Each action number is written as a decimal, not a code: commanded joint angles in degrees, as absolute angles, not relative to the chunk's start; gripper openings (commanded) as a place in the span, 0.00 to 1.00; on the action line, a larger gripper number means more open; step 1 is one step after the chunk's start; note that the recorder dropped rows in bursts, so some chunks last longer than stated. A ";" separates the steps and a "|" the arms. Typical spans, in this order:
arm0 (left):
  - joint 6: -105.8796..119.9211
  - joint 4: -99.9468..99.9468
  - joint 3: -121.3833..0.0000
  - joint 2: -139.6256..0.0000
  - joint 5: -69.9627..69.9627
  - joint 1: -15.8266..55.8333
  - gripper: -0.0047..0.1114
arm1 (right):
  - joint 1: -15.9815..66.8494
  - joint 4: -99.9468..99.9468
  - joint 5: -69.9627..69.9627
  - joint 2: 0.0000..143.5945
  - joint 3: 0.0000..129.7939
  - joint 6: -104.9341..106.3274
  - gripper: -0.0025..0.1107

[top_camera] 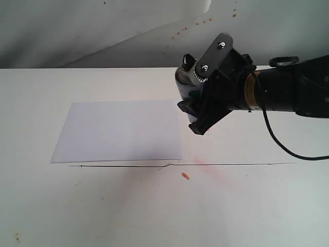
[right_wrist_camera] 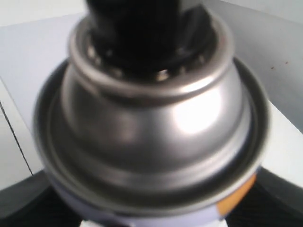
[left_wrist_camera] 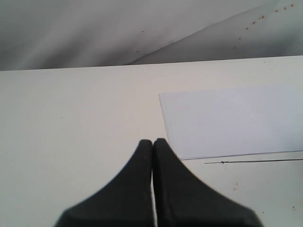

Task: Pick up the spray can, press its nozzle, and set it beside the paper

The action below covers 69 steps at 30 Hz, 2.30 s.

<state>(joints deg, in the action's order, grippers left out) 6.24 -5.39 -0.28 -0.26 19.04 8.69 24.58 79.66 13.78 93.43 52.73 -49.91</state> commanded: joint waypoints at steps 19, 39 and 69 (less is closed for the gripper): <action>6.18 -5.40 0.00 0.00 18.22 8.59 0.04 | 33.80 38.74 -7.43 97.08 53.49 -7.19 0.02; 6.18 -5.40 0.00 0.00 18.22 8.59 0.04 | 36.57 5.16 -51.65 116.43 98.04 46.55 0.02; 6.18 -5.40 0.00 0.00 18.22 8.59 0.04 | 36.56 9.81 -54.80 123.75 101.12 47.53 0.02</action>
<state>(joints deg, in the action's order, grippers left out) 6.24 -5.39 -0.28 -0.26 19.04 8.69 36.96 9.53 -54.99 125.82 100.47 48.22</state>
